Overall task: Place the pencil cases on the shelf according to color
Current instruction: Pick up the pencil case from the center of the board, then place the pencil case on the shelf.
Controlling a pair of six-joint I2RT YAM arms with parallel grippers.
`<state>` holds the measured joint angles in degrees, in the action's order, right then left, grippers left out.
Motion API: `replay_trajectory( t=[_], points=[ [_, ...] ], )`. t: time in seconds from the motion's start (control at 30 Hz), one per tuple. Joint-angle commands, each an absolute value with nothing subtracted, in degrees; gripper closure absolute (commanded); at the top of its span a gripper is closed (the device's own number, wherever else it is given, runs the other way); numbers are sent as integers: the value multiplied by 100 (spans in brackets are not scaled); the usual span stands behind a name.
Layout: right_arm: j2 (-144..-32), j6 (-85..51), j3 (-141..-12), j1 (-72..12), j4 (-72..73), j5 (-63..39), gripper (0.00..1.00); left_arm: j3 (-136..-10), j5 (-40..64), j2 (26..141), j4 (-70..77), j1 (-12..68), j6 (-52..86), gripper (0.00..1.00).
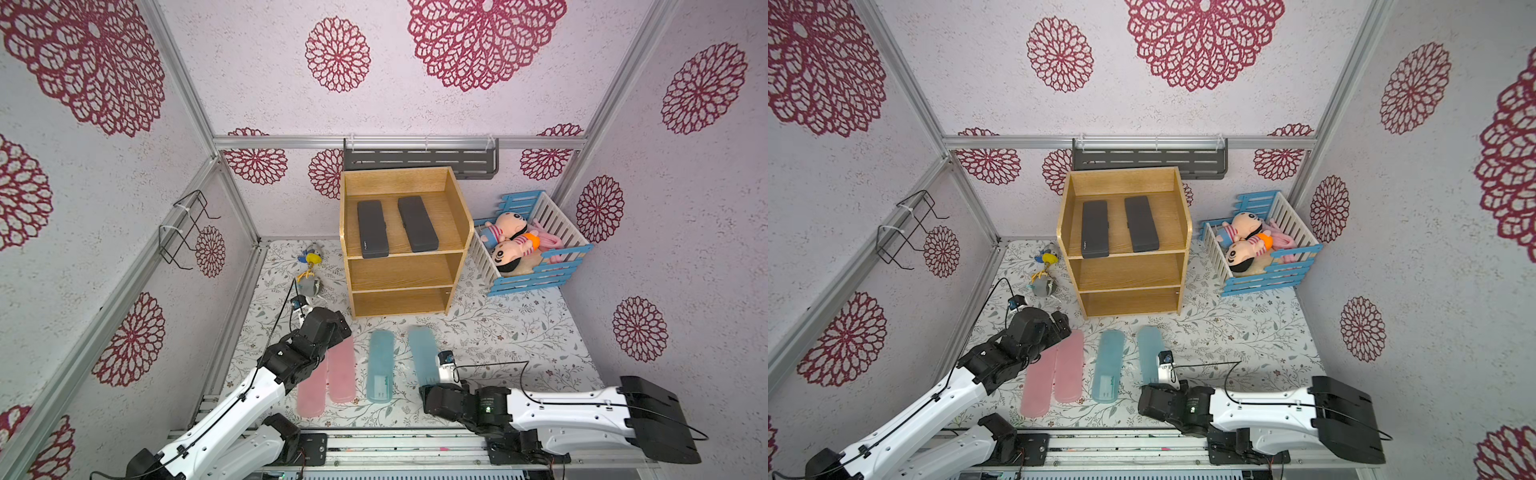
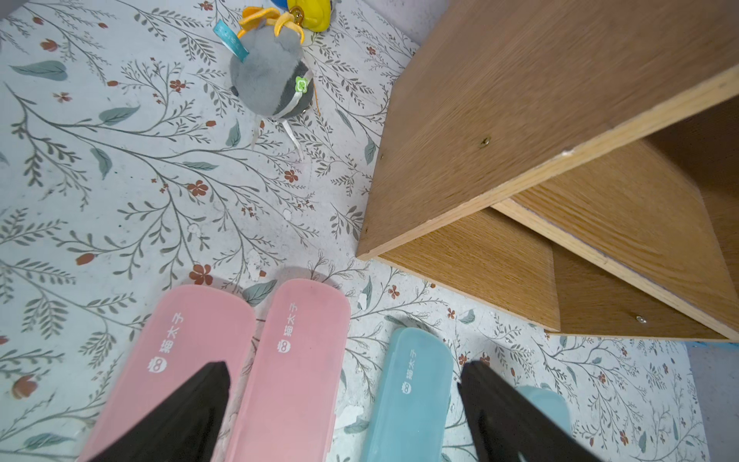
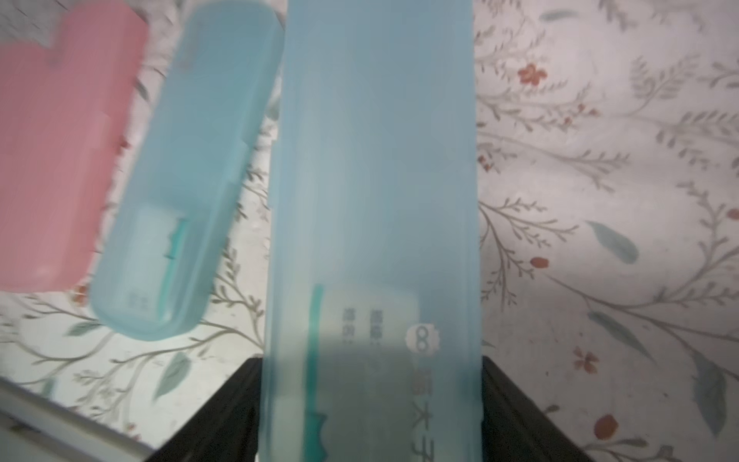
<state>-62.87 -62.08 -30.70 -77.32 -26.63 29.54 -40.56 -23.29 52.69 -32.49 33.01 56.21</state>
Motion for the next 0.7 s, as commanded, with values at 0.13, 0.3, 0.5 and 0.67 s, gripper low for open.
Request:
replay_trajectory(
  t=[0.13, 0.3, 0.5, 0.67],
  points=[
    [-5704, -5587, -3718, -7589, -3006, 3739, 36, -3899, -2617, 4986, -3317, 3322, 5677, 3],
    [-6044, -4718, -4241, -6897, -2730, 3632, 36, -3900, -2587, 4991, -3175, 3322, 5660, 3],
    [-6643, -3833, -4832, -5907, -2084, 3328, 36, -3929, -2505, 5119, -3103, 3324, 5667, 3],
    [-7372, -3250, -5490, -5266, -1833, 3010, 36, -3907, -2435, 5183, -3000, 3327, 5687, 3]
  ],
)
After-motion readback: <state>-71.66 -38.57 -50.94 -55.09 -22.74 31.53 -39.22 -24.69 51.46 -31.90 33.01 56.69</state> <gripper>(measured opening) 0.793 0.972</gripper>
